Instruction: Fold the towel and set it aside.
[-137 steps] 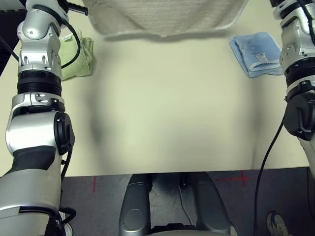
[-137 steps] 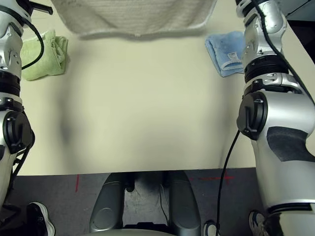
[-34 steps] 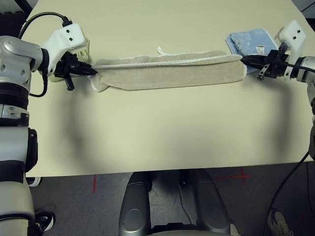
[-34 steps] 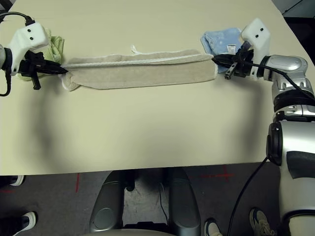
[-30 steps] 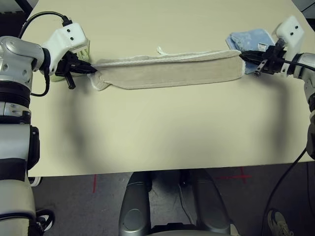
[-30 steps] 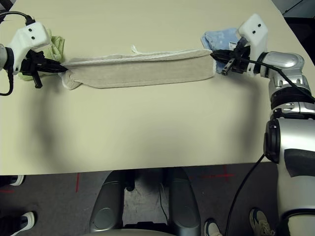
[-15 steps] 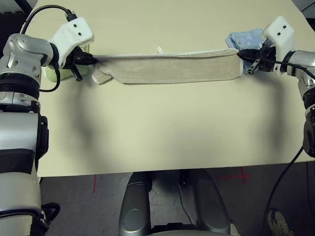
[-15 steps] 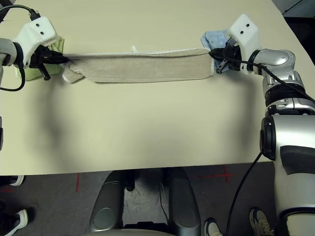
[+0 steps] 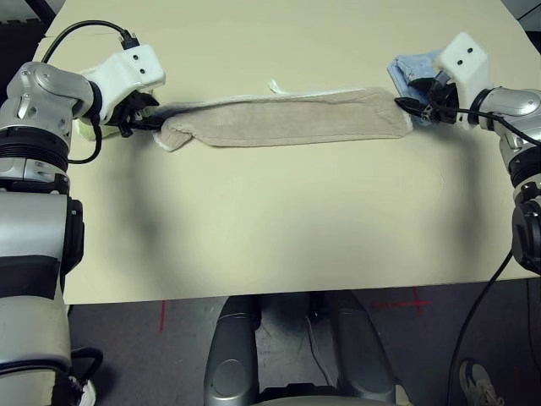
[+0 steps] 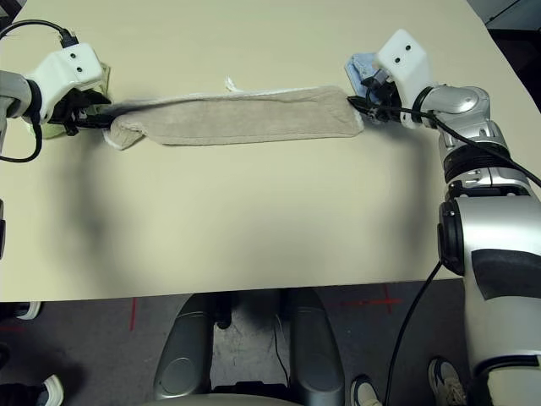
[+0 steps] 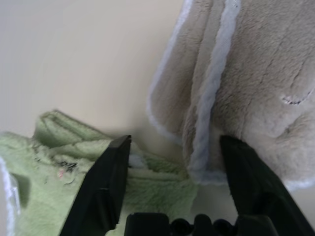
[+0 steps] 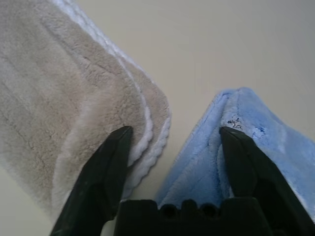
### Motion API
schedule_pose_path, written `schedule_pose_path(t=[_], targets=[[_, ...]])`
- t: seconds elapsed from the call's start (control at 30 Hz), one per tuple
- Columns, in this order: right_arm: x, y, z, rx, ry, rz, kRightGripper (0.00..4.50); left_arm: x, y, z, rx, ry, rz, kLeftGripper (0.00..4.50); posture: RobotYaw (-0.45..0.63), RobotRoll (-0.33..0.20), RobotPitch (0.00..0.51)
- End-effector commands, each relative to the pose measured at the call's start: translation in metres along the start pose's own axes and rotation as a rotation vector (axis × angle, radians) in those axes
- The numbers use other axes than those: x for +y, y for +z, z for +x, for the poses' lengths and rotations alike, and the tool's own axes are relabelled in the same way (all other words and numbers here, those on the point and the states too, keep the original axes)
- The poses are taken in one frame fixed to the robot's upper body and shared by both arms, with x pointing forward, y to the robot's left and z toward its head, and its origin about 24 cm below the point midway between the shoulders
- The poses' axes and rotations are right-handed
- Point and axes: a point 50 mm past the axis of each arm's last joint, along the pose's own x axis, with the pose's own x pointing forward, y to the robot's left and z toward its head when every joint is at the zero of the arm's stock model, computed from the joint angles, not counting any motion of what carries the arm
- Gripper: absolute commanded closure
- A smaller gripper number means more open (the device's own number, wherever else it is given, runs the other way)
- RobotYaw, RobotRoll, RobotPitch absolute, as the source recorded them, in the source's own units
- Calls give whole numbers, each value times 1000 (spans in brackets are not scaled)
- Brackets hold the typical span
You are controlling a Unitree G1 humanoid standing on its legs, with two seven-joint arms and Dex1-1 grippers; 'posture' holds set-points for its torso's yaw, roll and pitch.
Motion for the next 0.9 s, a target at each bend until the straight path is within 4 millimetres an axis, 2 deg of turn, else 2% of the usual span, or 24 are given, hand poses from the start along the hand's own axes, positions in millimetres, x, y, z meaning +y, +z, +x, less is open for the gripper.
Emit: schedule_pose_path(t=[0.03, 0.2, 0.27, 0.43, 0.63, 0.9], targets=[[-11, 7, -8, -83, -58, 37, 46, 12, 0, -14, 0, 105, 22, 12, 20, 0, 310], [-17, 11, -17, -214, -70, 114, 46, 26, 9, -23, -62, 273, 22, 12, 21, 0, 306], [-16, 12, -20, -285, -36, 162, 46, 27, 14, -24, -121, 266, -16, 12, 20, 0, 305], [-7, 10, -21, -379, 70, 235, 46, 15, 18, -19, -208, 87, -88, 12, 19, 0, 303], [-2, 8, -20, -395, 107, 241, 46, -7, -1, -19, -70, -131, -28, 12, 18, 0, 303], [-2, 8, -21, -382, 110, 229, 46, -18, 3, -22, -106, -239, -72, 12, 13, 0, 300]])
